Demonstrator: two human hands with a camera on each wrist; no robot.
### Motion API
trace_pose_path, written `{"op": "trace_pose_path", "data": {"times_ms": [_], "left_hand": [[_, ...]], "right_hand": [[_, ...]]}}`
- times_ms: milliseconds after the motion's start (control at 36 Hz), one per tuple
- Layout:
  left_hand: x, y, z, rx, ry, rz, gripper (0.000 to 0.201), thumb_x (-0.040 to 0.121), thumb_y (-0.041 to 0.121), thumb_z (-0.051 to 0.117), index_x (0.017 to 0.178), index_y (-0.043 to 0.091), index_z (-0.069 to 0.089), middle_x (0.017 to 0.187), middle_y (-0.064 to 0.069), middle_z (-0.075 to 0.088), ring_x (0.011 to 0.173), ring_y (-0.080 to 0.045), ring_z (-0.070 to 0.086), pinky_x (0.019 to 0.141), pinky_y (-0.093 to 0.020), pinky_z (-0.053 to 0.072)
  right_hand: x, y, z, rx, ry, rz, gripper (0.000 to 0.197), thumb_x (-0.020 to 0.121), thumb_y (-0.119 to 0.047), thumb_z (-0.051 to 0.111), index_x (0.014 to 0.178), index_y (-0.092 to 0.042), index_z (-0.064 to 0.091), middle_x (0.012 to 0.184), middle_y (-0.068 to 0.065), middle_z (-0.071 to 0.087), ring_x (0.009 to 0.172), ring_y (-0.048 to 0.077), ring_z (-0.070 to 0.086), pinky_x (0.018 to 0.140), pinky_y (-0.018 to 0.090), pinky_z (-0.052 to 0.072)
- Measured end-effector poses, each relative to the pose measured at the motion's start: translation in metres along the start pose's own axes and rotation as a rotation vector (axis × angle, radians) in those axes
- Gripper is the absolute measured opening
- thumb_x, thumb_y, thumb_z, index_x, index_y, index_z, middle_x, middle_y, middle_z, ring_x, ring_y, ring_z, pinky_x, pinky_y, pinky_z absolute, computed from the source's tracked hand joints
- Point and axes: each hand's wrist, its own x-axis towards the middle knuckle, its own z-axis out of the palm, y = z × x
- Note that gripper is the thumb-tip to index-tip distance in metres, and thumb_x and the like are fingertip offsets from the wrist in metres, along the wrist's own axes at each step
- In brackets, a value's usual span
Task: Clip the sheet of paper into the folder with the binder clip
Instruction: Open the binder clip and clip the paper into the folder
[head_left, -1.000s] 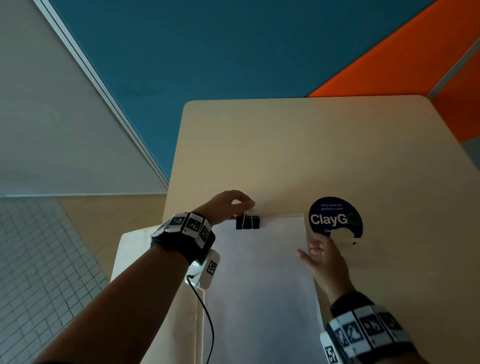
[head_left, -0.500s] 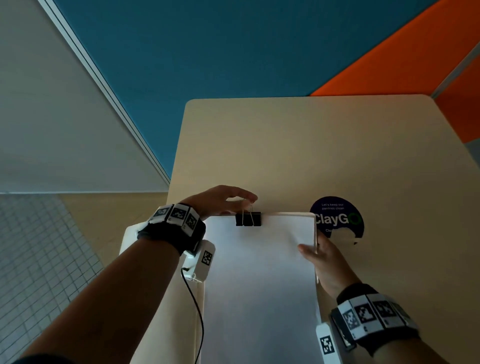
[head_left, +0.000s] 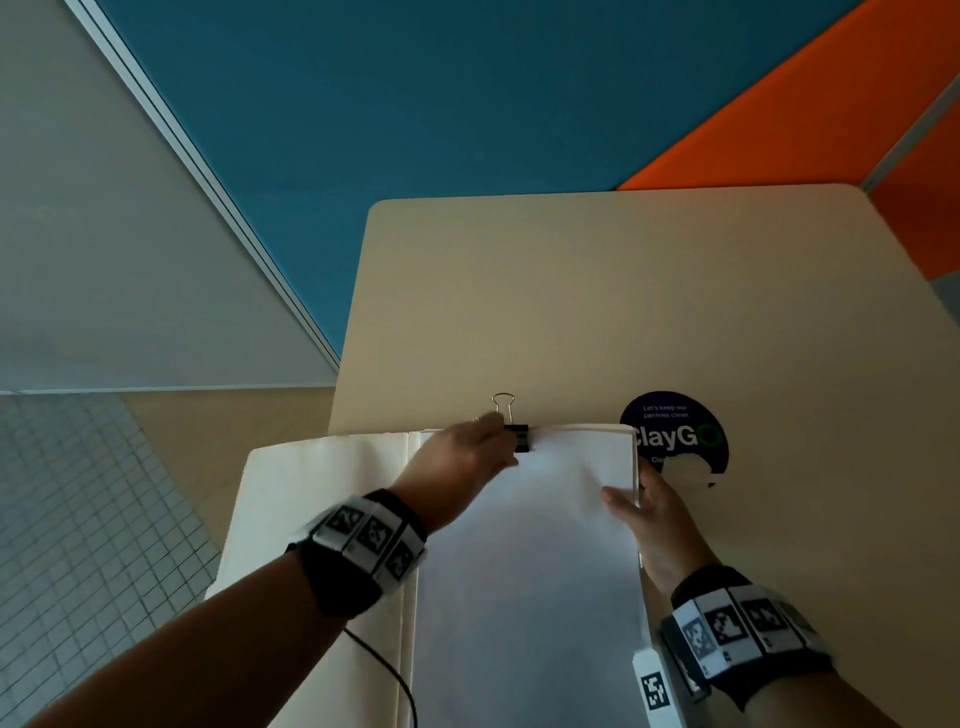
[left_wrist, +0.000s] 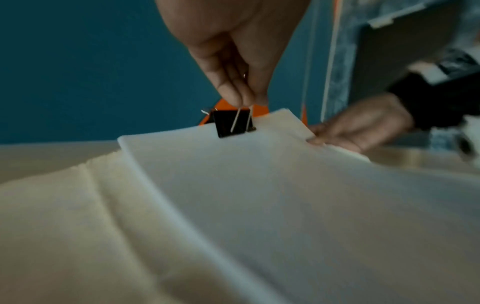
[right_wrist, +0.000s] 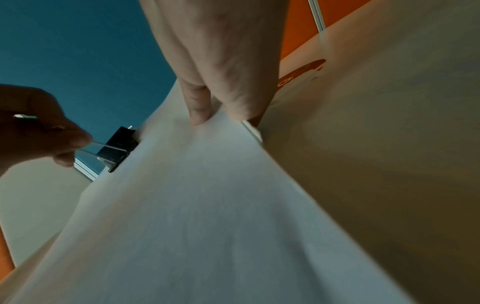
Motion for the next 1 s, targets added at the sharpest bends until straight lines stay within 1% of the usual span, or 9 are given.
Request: {"op": "trace_pose_path", "data": {"times_ms": [139,250,306,361,444,556,667,833,1000], "left_hand": [[-0.016,0.000,0.004,0.076,-0.132,-0.034,0.006,0.086,0.024,0.048,0.084,0.018,0.045,0.088,-0.004,0.039,0.066,-0.018,0.059,0.051,-0.028,0.049],[-0.023,-0.002,0.008,0.088,-0.199,-0.052,0.050,0.085,0.054,0.038,0.100,0.011,0.058,0.087,0.018,0.054,0.081,-0.018,0.065,0.067,-0.025,0.054],[-0.027,-0.002,0.014,0.098,-0.244,0.056,0.040,0.086,0.046,0.043,0.099,0.010,0.055,0.098,0.009,0.051,0.080,-0.016,0.067,0.063,-0.026,0.057],[-0.035,-0.009,0.026,0.147,-0.226,0.190,0.023,0.082,0.032,0.052,0.093,0.012,0.053,0.099,0.002,0.043,0.078,-0.014,0.062,0.054,-0.026,0.056],[-0.029,-0.017,0.031,0.235,-0.031,0.272,0.027,0.083,0.035,0.054,0.103,0.017,0.053,0.108,0.001,0.045,0.091,-0.016,0.048,0.078,-0.028,0.047],[-0.006,-0.010,0.008,0.174,-0.062,-0.022,0.060,0.076,0.047,0.059,0.127,0.020,0.044,0.135,0.000,0.048,0.117,-0.019,0.045,0.104,-0.038,0.038],[0.009,-0.011,-0.001,-0.056,-0.260,-0.182,0.086,0.074,0.043,0.066,0.143,0.018,0.022,0.155,0.001,0.022,0.139,-0.013,0.029,0.115,-0.027,0.015],[0.027,-0.013,-0.008,-0.103,-0.407,-0.296,0.082,0.068,0.038,0.074,0.138,0.019,0.036,0.148,0.001,0.038,0.132,-0.016,0.041,0.109,-0.029,0.033],[0.042,-0.008,-0.015,-0.124,-0.569,-0.332,0.047,0.064,0.038,0.077,0.102,0.014,0.065,0.096,-0.007,0.071,0.089,-0.022,0.063,0.083,-0.036,0.049]], "right_hand": [[0.001,0.001,-0.002,-0.003,-0.019,0.012,0.035,0.085,0.003,0.053,0.111,-0.020,0.056,0.115,0.021,0.064,0.104,0.037,0.062,0.096,0.059,0.045],[0.001,0.000,-0.001,-0.007,-0.030,0.013,0.036,0.086,0.004,0.052,0.116,-0.016,0.055,0.116,0.022,0.064,0.102,0.037,0.063,0.094,0.057,0.048],[0.001,0.000,-0.002,0.005,-0.026,0.013,0.037,0.086,0.005,0.052,0.120,-0.011,0.053,0.116,0.023,0.063,0.103,0.038,0.062,0.094,0.056,0.048],[0.000,-0.001,-0.003,0.030,-0.029,0.020,0.039,0.086,0.006,0.050,0.122,-0.008,0.050,0.117,0.024,0.062,0.104,0.040,0.061,0.090,0.051,0.049],[0.000,-0.001,-0.004,0.046,-0.044,0.013,0.037,0.086,0.007,0.049,0.119,-0.011,0.051,0.118,0.024,0.061,0.105,0.039,0.060,0.087,0.043,0.050],[-0.001,-0.001,-0.003,0.063,-0.056,-0.003,0.036,0.086,0.007,0.049,0.110,-0.020,0.056,0.117,0.022,0.062,0.102,0.035,0.062,0.088,0.044,0.051],[-0.003,-0.001,-0.003,0.081,-0.049,-0.019,0.038,0.086,0.006,0.050,0.117,-0.015,0.053,0.120,0.021,0.062,0.107,0.035,0.061,0.096,0.051,0.047],[-0.009,0.001,-0.003,0.126,-0.037,-0.054,0.038,0.086,0.006,0.051,0.114,-0.019,0.056,0.119,0.020,0.062,0.108,0.037,0.061,0.095,0.053,0.046],[-0.013,0.000,0.001,0.133,-0.011,-0.103,0.035,0.084,0.005,0.053,0.107,-0.021,0.057,0.117,0.019,0.063,0.107,0.036,0.061,0.088,0.041,0.051]]}}
